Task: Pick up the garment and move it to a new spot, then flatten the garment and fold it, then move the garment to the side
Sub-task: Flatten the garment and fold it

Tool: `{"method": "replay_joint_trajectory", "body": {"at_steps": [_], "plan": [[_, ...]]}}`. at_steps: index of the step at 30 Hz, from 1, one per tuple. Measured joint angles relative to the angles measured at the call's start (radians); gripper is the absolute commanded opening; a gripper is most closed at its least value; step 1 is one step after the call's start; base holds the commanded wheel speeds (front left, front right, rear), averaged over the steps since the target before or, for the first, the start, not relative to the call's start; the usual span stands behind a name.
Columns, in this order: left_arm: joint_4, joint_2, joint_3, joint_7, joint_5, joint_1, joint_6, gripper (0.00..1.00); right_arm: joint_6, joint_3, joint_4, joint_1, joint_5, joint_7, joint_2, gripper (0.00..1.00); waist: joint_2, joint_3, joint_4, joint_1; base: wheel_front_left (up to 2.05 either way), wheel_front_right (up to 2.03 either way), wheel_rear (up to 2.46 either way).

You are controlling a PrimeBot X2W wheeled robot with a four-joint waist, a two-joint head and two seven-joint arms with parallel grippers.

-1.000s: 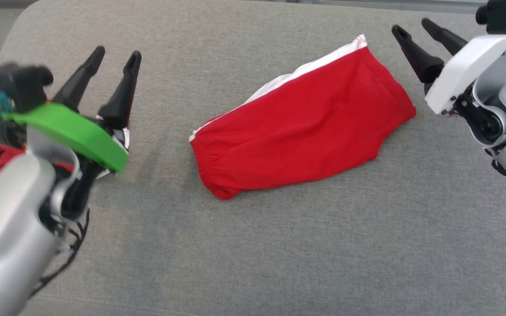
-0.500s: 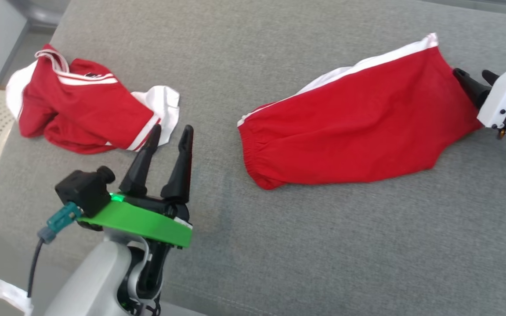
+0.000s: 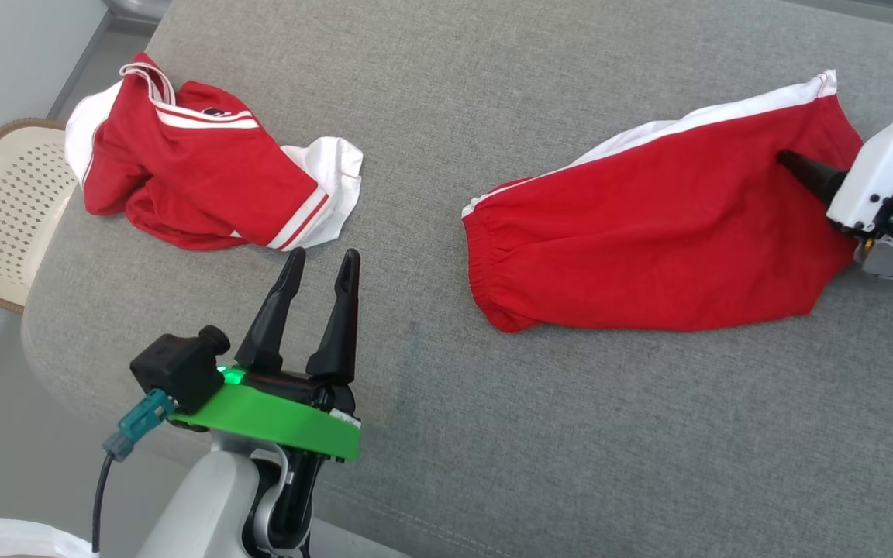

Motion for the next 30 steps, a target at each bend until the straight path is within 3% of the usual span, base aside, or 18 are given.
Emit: {"method": "replay_joint_trajectory", "body": {"at_steps": [8, 16, 20, 30], "plan": [[0.026, -0.015, 0.023, 0.0, 0.07, 0.012, -0.019, 1.0, 0.0, 0.001, -0.044, 0.039, 0.002, -0.114, 0.01, 0.0, 0.0, -0.027, -0.036, 0.0, 0.0, 0.0, 0.0], [0.029, -0.004, 0.068, 0.0, 0.166, 0.042, -0.008, 1.0, 0.0, 0.017, -0.111, 0.098, -0.008, -0.214, 0.001, 0.0, 0.0, -0.074, -0.13, 0.0, 0.0, 0.0, 0.0], [0.008, -0.003, 0.101, 0.0, 0.243, 0.069, 0.003, 1.0, 0.0, 0.028, -0.143, 0.167, -0.008, -0.274, -0.026, 0.0, 0.0, -0.107, -0.187, 0.0, 0.0, 0.0, 0.0], [0.017, -0.029, 0.17, 0.0, 0.292, 0.177, -0.002, 1.0, 0.0, 0.059, -0.16, 0.259, -0.013, -0.344, -0.099, 0.0, 0.0, -0.21, -0.318, 0.0, 0.0, 0.0, 0.0]]}}
